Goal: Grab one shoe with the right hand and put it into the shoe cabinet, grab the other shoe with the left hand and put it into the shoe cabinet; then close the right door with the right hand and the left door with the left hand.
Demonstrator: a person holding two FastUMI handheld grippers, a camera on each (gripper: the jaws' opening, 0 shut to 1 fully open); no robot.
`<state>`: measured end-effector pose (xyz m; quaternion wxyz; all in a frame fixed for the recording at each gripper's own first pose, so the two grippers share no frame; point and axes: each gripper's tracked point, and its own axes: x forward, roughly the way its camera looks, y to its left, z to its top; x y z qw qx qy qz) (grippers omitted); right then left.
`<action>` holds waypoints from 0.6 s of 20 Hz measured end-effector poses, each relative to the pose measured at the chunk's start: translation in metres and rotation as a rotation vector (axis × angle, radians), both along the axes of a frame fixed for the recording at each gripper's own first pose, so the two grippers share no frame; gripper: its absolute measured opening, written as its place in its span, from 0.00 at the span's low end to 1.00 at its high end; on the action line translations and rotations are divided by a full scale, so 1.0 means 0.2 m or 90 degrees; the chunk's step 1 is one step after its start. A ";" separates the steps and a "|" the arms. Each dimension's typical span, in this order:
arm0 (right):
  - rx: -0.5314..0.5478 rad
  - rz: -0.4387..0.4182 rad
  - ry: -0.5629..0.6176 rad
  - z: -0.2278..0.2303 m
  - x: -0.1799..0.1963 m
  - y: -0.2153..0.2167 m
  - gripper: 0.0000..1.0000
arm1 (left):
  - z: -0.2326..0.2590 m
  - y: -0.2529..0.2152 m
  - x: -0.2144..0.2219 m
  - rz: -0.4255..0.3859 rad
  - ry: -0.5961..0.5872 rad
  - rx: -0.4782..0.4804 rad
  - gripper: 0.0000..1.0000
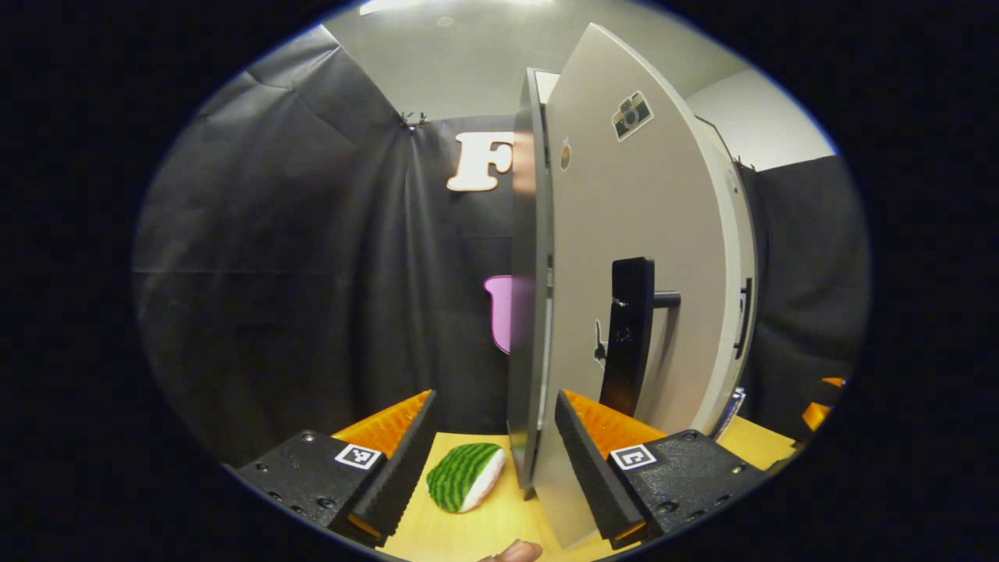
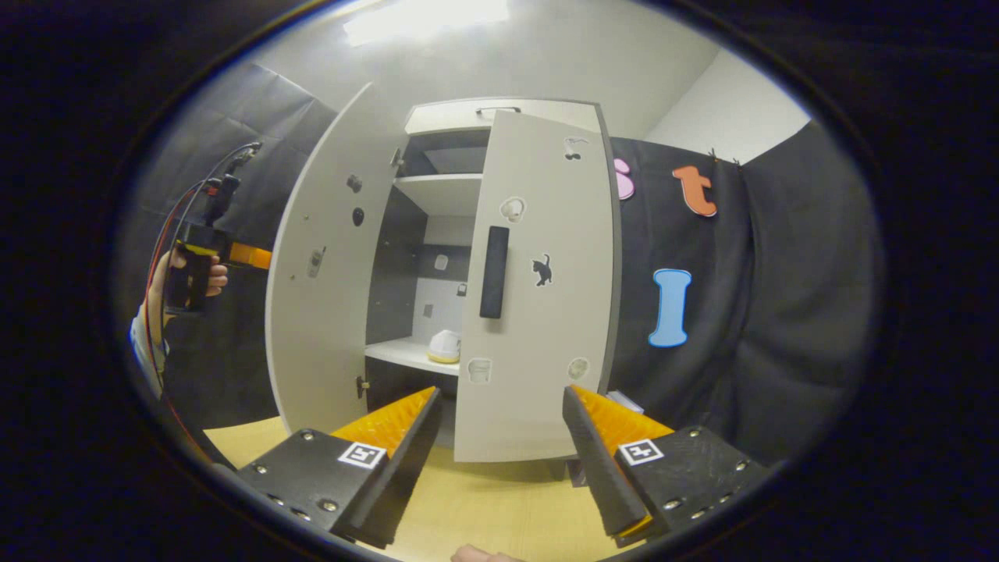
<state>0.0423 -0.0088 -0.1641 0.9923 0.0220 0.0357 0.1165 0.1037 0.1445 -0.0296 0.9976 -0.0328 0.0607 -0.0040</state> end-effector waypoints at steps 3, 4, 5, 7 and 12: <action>0.001 -0.001 -0.002 -0.01 -0.05 -0.03 0.91 | -0.02 -0.13 0.01 -0.020 0.019 -0.013 0.92; 0.003 -0.001 -0.005 -0.01 -0.07 -0.04 0.93 | -0.01 -0.15 0.02 -0.020 0.011 -0.005 0.87; 0.004 -0.003 -0.009 -0.03 -0.06 -0.08 0.93 | 0.01 -0.16 0.04 -0.014 0.001 0.000 0.92; 0.001 -0.013 -0.010 -0.04 -0.09 -0.14 0.91 | 0.01 -0.19 0.08 -0.006 -0.005 0.004 0.92; 0.023 -0.010 0.013 -0.08 -0.12 -0.20 0.93 | 0.00 -0.23 0.11 -0.015 -0.006 0.008 0.92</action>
